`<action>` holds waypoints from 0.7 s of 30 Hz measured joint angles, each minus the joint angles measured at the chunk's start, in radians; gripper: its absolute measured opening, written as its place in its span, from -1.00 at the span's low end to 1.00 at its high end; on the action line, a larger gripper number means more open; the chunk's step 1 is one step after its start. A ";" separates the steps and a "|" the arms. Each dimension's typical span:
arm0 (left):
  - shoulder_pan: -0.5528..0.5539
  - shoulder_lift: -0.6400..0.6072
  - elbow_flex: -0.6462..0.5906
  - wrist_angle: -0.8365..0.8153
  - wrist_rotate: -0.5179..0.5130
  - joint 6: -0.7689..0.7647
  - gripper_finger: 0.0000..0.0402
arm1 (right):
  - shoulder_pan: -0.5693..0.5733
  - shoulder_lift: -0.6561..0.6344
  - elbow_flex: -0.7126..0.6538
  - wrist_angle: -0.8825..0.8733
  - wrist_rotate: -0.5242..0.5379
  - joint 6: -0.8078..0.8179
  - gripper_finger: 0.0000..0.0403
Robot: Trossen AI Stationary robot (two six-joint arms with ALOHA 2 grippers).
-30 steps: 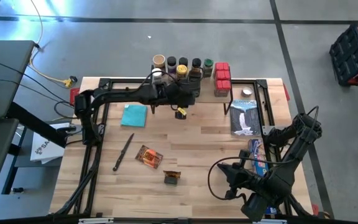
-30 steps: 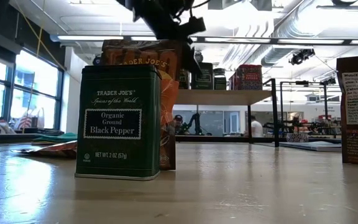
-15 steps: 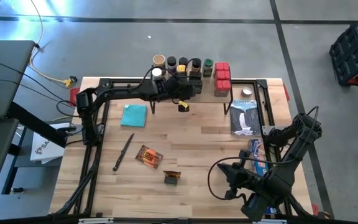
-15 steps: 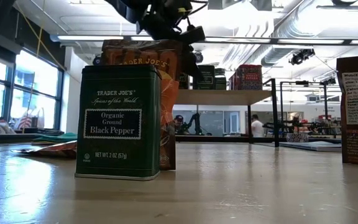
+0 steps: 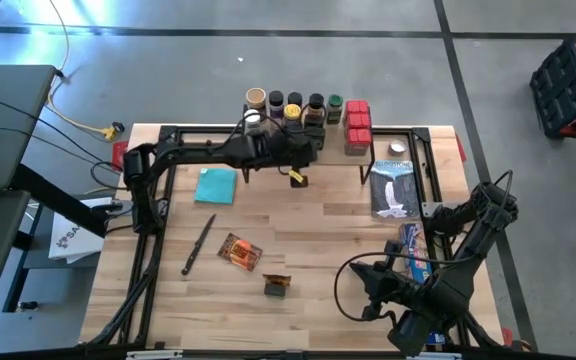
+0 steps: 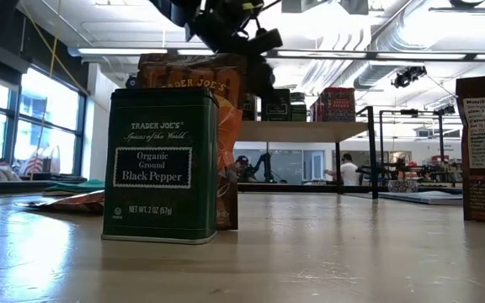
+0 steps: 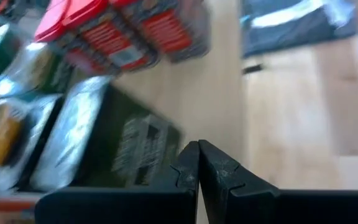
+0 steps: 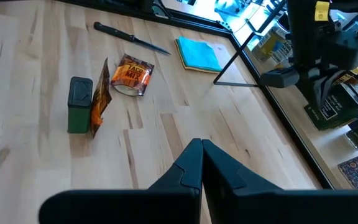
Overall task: Shelf spices
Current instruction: Put the black seasoning can on the shelf aligned with the other black seasoning can
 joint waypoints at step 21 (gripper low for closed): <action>0.028 0.073 0.000 0.202 -0.061 -0.027 -1.00 | 0.000 0.000 -0.001 0.001 -0.002 0.002 -1.00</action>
